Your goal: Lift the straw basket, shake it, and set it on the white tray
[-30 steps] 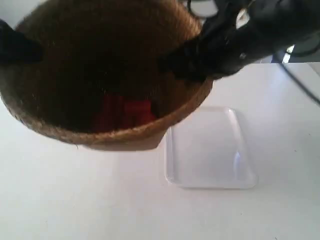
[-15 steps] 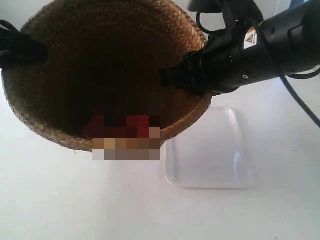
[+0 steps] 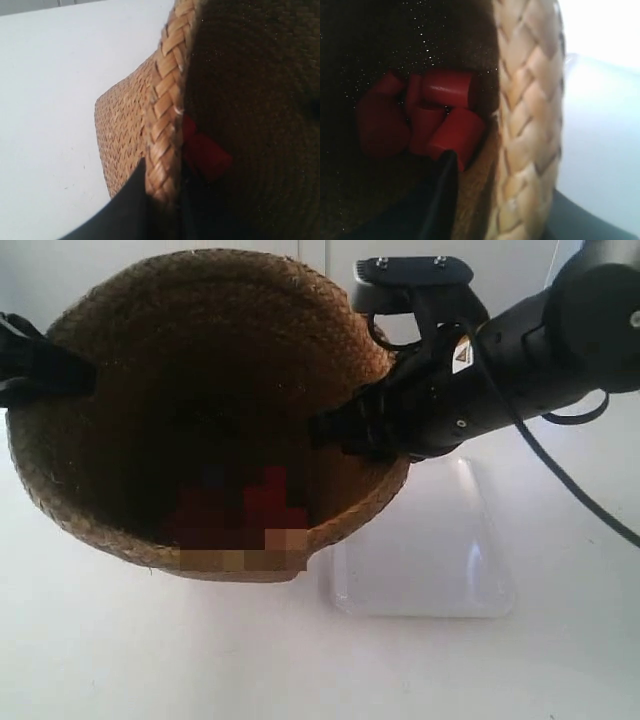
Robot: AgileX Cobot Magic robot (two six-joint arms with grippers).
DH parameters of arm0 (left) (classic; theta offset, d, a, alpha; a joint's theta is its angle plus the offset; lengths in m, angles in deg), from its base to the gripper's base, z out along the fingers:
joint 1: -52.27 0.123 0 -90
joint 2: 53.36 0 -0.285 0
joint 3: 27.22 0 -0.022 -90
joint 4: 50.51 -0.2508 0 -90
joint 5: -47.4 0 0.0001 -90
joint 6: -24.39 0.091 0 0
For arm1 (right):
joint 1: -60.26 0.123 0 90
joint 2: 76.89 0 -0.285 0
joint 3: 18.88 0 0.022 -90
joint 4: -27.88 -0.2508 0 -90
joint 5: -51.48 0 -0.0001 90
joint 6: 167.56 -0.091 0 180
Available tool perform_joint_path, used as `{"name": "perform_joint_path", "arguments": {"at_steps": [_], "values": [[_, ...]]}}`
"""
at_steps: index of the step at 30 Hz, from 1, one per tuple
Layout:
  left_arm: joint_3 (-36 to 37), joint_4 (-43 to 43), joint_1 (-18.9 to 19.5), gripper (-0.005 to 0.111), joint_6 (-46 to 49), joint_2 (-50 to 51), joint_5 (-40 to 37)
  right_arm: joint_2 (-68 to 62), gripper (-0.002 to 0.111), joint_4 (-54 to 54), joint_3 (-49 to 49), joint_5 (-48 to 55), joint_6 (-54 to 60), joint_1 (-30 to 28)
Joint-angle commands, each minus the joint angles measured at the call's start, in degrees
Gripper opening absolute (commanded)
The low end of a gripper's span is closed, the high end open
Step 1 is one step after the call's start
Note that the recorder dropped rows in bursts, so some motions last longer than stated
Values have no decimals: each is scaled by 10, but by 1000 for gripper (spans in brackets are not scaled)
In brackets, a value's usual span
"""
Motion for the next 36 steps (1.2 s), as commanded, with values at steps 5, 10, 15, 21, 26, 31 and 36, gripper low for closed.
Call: {"name": "perform_joint_path", "arguments": {"at_steps": [5, 10, 15, 21, 26, 31, 36], "values": [[-2, 9, 0, 0, 13, -2, 31, 3, 0, 18, 20, 9, 19, -2], [-128, 15, 0, 0, 13, -56, -46, 97, 0, 13, 151, 132, 54, -2], [-13, -28, 1, 0, -28, -31, -28, 78, 0, -26, 3, -22, 52, 21], [-34, 0, 0, 0, 0, -55, -5, 79, 0, -29, 8, -11, 58, 21], [-45, 1, -1, 0, 0, -60, -14, 65, 0, -15, 6, 11, 58, 21], [-44, -5, -1, 0, 0, -58, -32, 49, 0, -15, 6, 18, 56, 21], [-29, -10, -1, 0, -1, -54, -29, 43, 0, -13, 6, 19, 56, 21]]}}
